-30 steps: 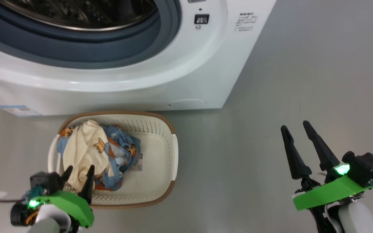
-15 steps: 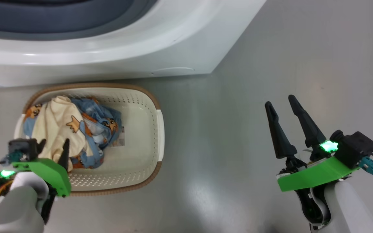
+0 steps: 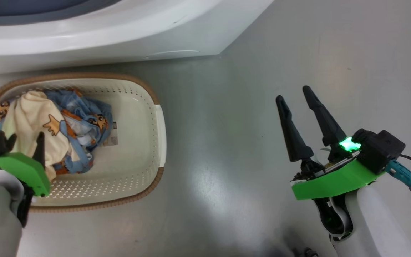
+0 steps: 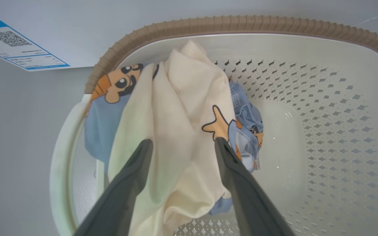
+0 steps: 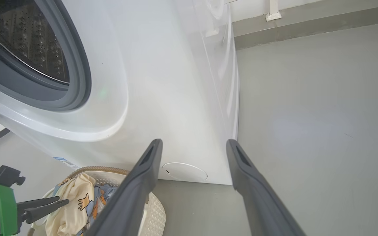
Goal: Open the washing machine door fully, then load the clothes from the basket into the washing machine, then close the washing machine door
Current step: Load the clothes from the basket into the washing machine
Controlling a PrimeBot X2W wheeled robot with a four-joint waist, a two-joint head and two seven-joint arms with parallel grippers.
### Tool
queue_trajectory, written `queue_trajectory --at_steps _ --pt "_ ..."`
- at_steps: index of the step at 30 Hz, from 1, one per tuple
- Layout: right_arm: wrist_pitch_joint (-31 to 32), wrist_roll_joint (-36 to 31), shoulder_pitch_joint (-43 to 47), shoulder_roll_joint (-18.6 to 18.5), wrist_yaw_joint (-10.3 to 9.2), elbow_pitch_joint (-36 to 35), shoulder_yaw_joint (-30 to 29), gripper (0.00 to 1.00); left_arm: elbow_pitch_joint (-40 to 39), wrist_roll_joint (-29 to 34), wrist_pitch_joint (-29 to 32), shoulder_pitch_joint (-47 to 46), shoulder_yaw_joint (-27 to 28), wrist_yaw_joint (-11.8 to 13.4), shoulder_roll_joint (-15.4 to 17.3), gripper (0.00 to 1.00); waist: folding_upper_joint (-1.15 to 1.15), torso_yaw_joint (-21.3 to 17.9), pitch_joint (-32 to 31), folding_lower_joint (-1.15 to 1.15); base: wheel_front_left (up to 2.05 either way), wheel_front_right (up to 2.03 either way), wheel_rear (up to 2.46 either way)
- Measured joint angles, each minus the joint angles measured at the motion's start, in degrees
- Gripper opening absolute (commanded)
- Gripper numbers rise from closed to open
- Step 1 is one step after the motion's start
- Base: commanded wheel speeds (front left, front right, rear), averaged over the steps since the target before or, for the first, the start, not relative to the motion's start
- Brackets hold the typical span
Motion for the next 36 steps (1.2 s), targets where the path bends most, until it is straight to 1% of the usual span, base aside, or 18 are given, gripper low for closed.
queue_trajectory --at_steps 4,9,16,20,21,22,24,25,33,36 --pt "0.0 0.0 -0.5 0.2 0.0 -0.2 0.6 1.0 0.6 -0.8 0.1 -1.3 -0.6 0.0 1.2 1.0 0.0 -0.8 1.3 0.0 0.0 0.0 0.0" --pt "-0.4 0.0 -1.8 0.4 0.0 -0.5 0.9 1.0 0.8 -2.2 0.8 -2.5 -1.9 0.0 1.9 1.0 0.0 -1.7 2.7 0.0 0.0 0.0 0.0" --pt "-0.4 0.0 -2.3 0.7 0.0 -0.9 1.6 1.0 0.5 -3.4 3.1 -3.1 -4.9 0.0 2.3 1.0 0.0 -2.5 3.9 0.0 0.0 0.0 0.0" --pt "-0.4 -0.2 -2.3 0.9 0.0 -0.8 2.4 1.0 -0.6 -5.3 4.7 -3.1 -7.0 0.0 2.8 1.0 0.0 -3.0 3.9 0.0 0.0 0.0 0.0" --pt "-0.4 -0.2 -2.3 0.9 0.0 -0.8 2.5 1.0 -1.1 -5.9 4.7 -3.0 -8.0 0.0 3.1 0.89 0.0 -3.1 3.8 0.0 0.0 0.0 0.0" --pt "-0.4 -0.2 -2.3 0.9 0.0 -0.8 2.6 1.0 -1.3 -6.3 4.7 -3.0 -8.4 0.0 3.2 0.47 0.0 -3.1 3.7 0.0 0.0 0.0 0.0" --pt "-0.4 -0.2 -2.4 0.9 0.0 -0.7 2.7 1.0 -1.6 -6.9 4.8 -2.9 -9.2 0.0 3.5 0.09 0.0 -3.0 3.4 0.0 0.0 0.0 0.0" --pt "-0.4 -0.2 -2.4 0.9 0.0 -0.7 2.7 1.0 -1.6 -7.2 4.8 -2.9 -9.6 0.0 3.7 0.0 0.0 -3.0 3.2 0.0 0.0 0.0 0.0" --pt "-0.4 -0.2 -2.3 0.3 0.0 -0.2 2.7 1.0 -2.8 -10.4 3.4 -1.7 -11.8 0.0 3.8 0.0 0.0 -2.3 0.9 0.0 0.0 0.0 0.0" --pt "-0.4 -0.2 -2.3 -0.2 0.0 0.1 2.6 1.0 -3.1 -11.6 2.5 -0.3 -12.6 0.0 3.3 0.0 0.0 -1.9 -0.6 0.0 0.0 0.0 0.0"
